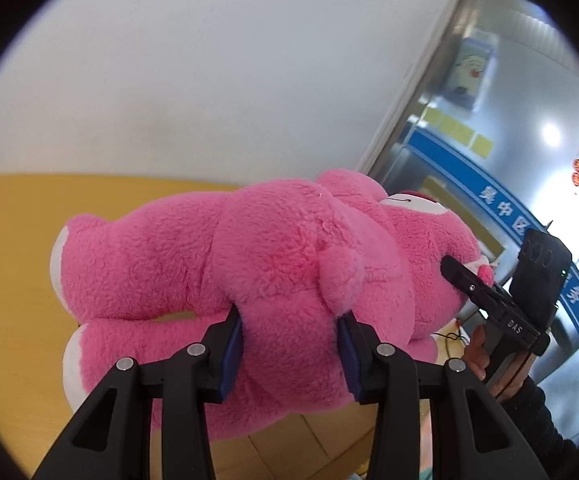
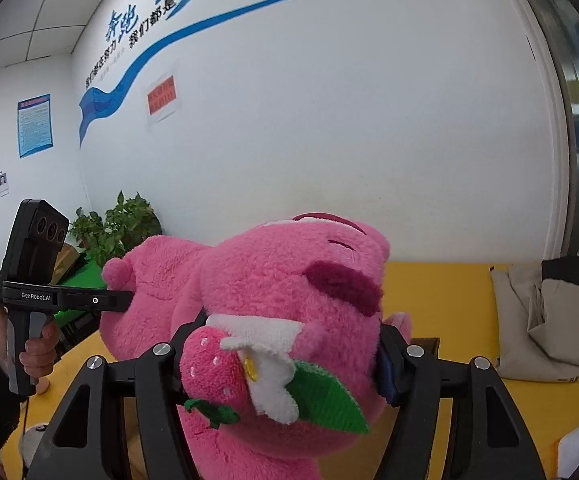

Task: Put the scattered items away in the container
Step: 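Carry the pink bear over the cardboard box and lower it inside, then open both grippers to release the pink bear and lift away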

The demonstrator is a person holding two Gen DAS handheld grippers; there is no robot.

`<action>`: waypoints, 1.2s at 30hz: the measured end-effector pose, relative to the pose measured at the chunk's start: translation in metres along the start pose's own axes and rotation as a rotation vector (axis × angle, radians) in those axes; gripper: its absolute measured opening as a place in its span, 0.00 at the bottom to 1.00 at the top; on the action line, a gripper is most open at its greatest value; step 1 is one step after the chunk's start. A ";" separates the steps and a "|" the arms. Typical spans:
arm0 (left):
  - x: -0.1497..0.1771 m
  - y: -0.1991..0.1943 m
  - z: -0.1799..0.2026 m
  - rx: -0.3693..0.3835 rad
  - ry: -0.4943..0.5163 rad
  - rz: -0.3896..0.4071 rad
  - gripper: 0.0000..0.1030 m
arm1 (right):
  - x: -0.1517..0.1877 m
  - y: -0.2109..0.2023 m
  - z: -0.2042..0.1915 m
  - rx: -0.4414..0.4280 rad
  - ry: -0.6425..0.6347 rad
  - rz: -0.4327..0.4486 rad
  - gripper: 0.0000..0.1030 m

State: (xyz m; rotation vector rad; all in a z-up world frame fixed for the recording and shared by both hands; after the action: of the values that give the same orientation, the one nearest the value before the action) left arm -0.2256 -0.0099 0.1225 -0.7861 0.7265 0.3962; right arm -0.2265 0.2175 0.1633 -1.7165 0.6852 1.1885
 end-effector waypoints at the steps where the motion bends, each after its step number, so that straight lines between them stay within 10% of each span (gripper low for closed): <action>1: 0.004 0.013 -0.009 -0.006 -0.026 -0.021 0.40 | 0.008 0.011 0.006 0.005 0.012 -0.015 0.69; 13: 0.056 0.127 -0.079 -0.121 -0.191 -0.218 0.37 | 0.107 0.128 0.077 0.093 0.185 -0.332 0.70; 24: 0.056 0.116 -0.087 -0.159 -0.179 -0.221 0.51 | 0.116 0.123 0.090 0.169 0.242 -0.404 0.85; 32: 0.038 0.044 -0.053 -0.200 -0.077 -0.194 0.50 | 0.114 0.047 0.053 0.060 0.004 -0.471 1.00; 36: 0.055 0.000 -0.019 -0.258 -0.029 -0.170 0.80 | 0.152 0.013 0.040 0.064 -0.006 -0.580 1.00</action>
State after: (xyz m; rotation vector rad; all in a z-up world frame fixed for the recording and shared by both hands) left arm -0.1958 -0.0210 0.0738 -1.0750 0.5826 0.3508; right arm -0.1955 0.2556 0.0133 -1.6952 0.1875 0.7541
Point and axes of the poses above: each gripper's, at about its wrist camera, not at the fingertips, and y roughly the way its jaws point, z to its right, x to its underside, the point moved 5 cm from there along y, roughly the way its jaws point, and after that the axes turned 9 degrees about x, right-handed, at the moved point
